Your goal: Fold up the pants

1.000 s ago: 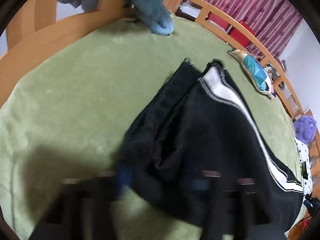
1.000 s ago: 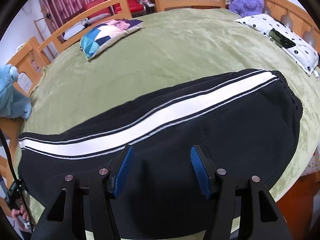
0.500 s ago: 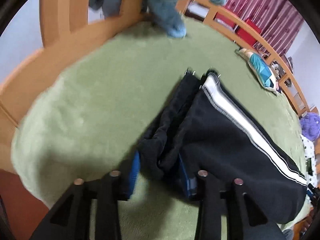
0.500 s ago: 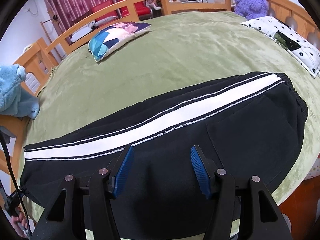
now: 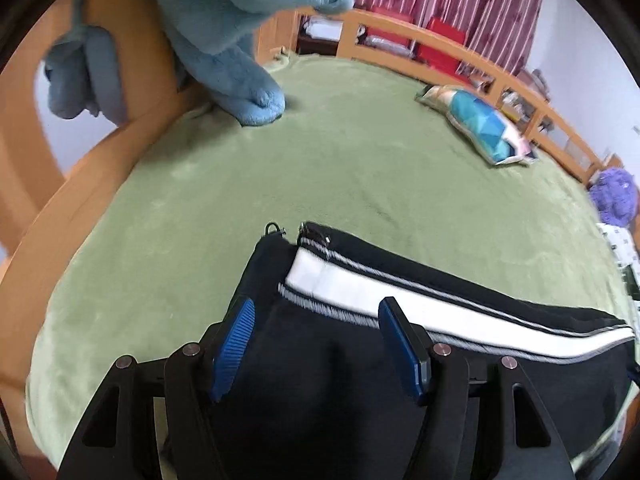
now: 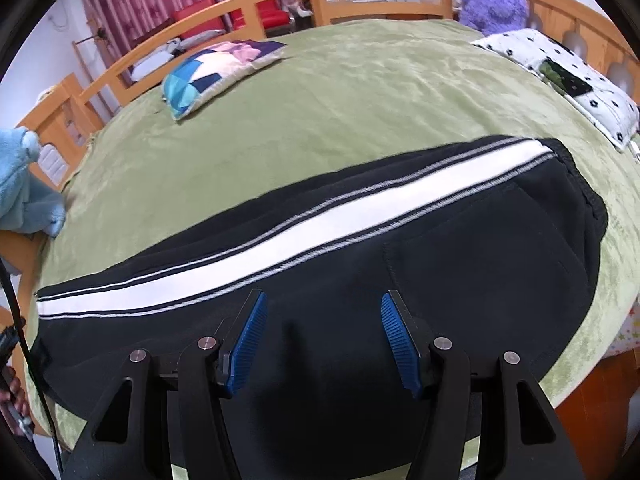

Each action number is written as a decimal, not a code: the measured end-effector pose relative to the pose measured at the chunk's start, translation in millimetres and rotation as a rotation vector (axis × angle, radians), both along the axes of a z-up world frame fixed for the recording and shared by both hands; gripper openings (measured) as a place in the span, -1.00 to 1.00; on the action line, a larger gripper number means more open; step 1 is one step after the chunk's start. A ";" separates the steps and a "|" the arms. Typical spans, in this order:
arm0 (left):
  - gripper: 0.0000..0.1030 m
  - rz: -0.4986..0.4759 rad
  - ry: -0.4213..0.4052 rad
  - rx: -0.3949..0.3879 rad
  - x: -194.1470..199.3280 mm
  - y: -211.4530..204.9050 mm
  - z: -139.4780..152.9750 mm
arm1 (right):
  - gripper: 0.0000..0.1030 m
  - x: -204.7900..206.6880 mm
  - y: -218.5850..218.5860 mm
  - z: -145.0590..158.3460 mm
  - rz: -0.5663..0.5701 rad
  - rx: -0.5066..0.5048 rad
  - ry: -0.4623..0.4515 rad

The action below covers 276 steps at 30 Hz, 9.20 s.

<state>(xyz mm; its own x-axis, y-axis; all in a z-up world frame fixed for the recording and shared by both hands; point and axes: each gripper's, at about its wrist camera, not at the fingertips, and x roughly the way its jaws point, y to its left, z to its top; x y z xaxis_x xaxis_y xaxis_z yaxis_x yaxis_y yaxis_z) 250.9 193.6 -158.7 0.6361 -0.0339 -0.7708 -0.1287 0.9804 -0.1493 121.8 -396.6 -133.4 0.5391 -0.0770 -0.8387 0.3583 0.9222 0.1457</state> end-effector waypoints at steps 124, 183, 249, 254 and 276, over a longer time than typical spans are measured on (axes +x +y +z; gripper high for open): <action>-0.64 0.030 0.068 -0.045 51.7 32.2 -26.9 | 0.17 15.7 10.5 -34.7 0.056 -0.049 0.075; 0.06 -0.098 0.031 -0.058 -82.5 -186.6 46.2 | 0.39 -20.6 -229.9 -5.0 -0.033 -0.034 -0.101; 0.37 0.184 0.093 -0.145 -94.3 47.1 -63.0 | 0.53 18.2 53.2 0.1 0.132 -0.209 0.089; 0.37 0.164 0.089 -0.127 -94.0 45.8 -66.0 | 0.53 2.7 61.4 -4.2 0.112 -0.134 0.051; -0.67 0.120 -0.103 0.105 -102.7 -45.7 62.1 | 0.53 -25.7 52.1 1.2 0.154 -0.044 -0.114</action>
<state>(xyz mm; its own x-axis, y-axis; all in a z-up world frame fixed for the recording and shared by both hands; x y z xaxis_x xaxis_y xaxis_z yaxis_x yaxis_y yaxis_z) 148.2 148.0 -96.6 0.7064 0.1241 -0.6968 -0.2352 0.9697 -0.0658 96.1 -344.5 -132.2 0.6389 -0.0213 -0.7690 0.1955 0.9713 0.1356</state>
